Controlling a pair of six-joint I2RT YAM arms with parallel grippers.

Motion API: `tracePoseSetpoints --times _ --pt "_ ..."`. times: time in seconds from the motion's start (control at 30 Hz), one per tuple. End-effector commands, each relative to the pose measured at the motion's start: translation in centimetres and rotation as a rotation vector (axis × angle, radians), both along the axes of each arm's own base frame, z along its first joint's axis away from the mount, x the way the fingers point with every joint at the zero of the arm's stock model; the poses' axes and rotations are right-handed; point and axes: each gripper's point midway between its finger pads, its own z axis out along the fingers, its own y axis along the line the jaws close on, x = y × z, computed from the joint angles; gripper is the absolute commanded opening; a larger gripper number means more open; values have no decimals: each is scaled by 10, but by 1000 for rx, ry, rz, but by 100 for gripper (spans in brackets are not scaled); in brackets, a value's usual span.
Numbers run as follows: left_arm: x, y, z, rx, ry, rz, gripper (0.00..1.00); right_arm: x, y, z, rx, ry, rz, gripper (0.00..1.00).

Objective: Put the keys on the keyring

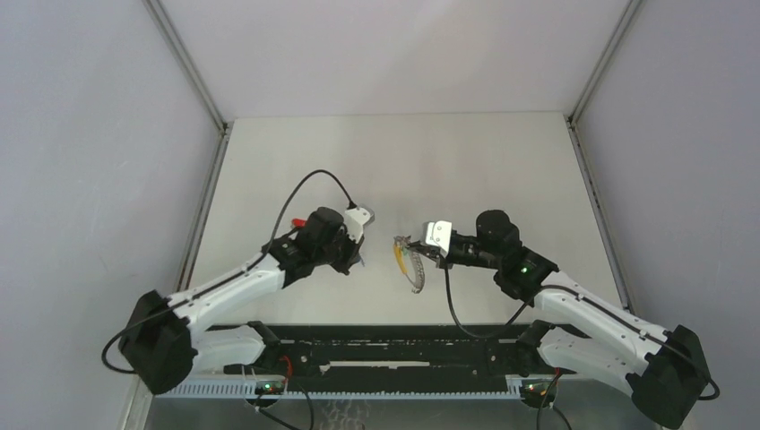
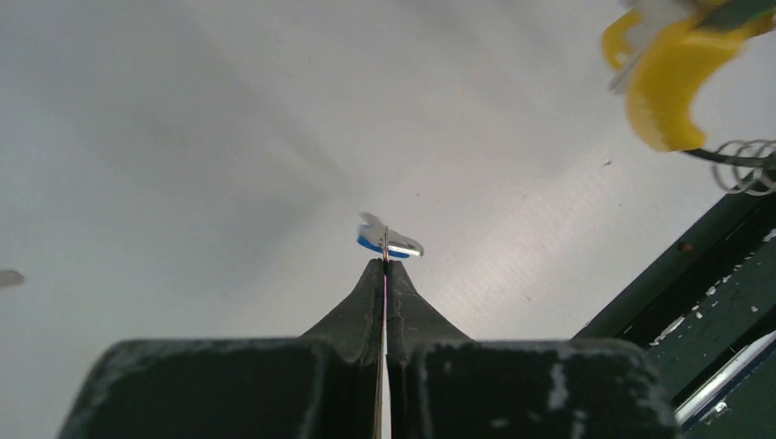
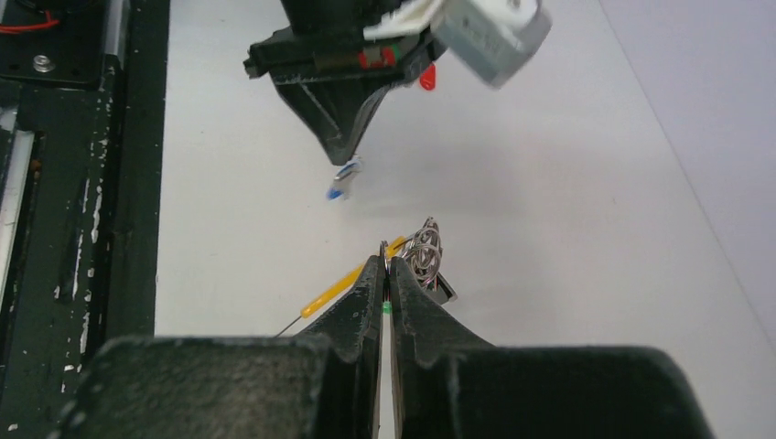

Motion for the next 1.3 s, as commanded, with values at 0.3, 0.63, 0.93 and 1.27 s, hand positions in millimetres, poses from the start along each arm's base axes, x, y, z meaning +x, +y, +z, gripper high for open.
tracePoseSetpoints --times 0.3,0.63,0.93,1.27 --pt "26 -7 -49 259 217 59 0 22 -12 26 106 -93 -149 0" --pt "65 -13 -62 281 109 132 0 23 -17 27 125 -96 -156 0" --pt "73 -23 -76 268 118 143 5 23 -17 27 130 -96 -155 0" --pt "69 -20 -67 252 113 150 22 23 -17 28 134 -93 -149 0"
